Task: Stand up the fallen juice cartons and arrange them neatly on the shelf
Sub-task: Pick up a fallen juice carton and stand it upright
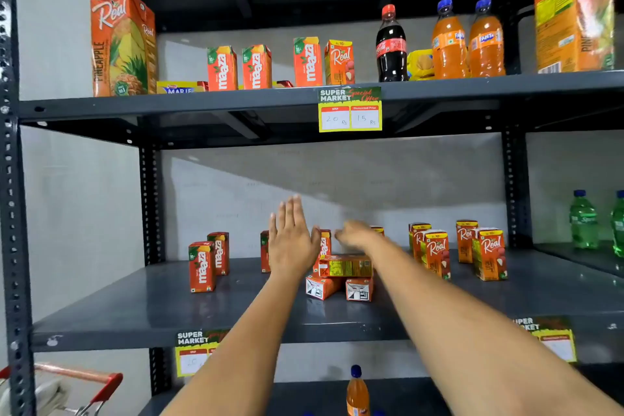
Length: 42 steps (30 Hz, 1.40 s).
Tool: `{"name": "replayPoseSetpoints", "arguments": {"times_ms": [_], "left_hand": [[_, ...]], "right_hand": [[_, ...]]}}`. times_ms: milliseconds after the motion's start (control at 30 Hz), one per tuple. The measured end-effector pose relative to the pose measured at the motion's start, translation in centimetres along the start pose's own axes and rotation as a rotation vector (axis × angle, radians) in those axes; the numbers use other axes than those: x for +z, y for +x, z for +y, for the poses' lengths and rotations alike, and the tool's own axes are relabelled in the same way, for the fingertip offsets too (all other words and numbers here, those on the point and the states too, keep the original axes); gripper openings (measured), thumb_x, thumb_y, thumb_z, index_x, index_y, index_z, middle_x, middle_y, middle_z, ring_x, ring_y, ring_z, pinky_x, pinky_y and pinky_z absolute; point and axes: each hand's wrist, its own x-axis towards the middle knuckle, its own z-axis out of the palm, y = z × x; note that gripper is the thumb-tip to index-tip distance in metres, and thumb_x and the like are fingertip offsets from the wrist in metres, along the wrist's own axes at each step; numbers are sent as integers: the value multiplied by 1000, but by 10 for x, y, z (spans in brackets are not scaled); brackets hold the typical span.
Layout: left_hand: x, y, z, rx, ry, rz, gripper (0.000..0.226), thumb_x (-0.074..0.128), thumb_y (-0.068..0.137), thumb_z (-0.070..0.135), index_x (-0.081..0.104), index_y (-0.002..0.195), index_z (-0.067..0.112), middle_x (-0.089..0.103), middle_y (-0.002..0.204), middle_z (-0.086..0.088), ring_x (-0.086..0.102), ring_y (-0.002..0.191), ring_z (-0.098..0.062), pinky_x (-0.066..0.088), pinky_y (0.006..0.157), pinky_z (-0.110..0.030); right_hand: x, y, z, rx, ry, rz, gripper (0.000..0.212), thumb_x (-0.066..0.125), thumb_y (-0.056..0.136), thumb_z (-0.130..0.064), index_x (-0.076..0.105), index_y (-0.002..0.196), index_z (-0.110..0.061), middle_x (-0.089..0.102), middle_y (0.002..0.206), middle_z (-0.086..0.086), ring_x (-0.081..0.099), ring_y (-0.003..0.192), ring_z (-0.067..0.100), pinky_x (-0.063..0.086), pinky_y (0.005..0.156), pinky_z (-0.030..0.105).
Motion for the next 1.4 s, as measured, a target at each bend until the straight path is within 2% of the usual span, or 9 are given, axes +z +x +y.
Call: {"name": "replayPoseSetpoints", "arguments": {"times_ms": [100,267,433,600,733,867,1033,1200,1400], "left_hand": [[11,-7,-3,-362,-204,-462,81,37,99,48,-10,150,5,9,159,-19,21,142,-36,22,116,-47],[30,-57,-12,-303,-135,-735,104,26,83,79,-8,151,7,19,157,-17,21,143,-33,17,117,-50],[26,-87,-18,48,188,-635,126,33,55,98,30,145,9,32,154,-10,31,140,-27,27,112,-46],[32,-95,-21,123,321,-540,104,68,70,67,25,148,12,29,156,-5,26,142,-23,24,116,-42],[32,-102,-21,142,318,-405,86,65,76,55,32,145,16,36,152,-2,35,138,-20,31,111,-37],[33,-106,-23,150,316,-354,84,64,75,55,34,144,17,40,149,0,40,133,-18,33,108,-35],[39,-104,-25,149,307,-353,85,65,75,55,33,145,19,38,151,1,38,136,-17,31,111,-35],[38,-103,-24,158,305,-358,87,64,76,56,29,147,19,35,153,0,35,138,-17,30,113,-35],[41,-104,-27,168,302,-353,89,62,77,55,24,150,20,29,156,1,29,141,-16,26,115,-34]], "right_hand": [[-17,8,11,124,-18,-482,36,57,92,-32,58,112,-3,58,108,11,58,88,21,48,69,31],[-23,12,22,235,46,-574,54,77,77,-22,55,120,2,59,119,16,59,108,30,50,92,45],[-20,20,23,361,121,-650,60,80,73,-25,53,120,-1,52,92,9,54,76,18,54,69,36],[-9,14,17,313,151,-732,66,79,73,-22,51,129,-2,59,128,14,57,113,26,44,100,38],[6,0,16,247,233,-613,49,76,72,-18,55,115,-8,65,116,14,64,97,26,53,82,35],[14,-10,32,179,799,-360,27,75,75,-16,50,86,-13,60,77,10,57,59,21,53,63,32],[21,-26,53,255,1537,-459,34,67,85,-29,57,109,-8,74,94,19,72,82,35,60,68,51],[44,-35,62,159,1842,-454,58,57,85,-40,50,134,-9,56,132,22,61,105,31,59,58,36],[54,-36,69,-46,2018,-431,118,94,36,-40,43,138,-8,61,116,17,64,99,31,60,50,35]]}}
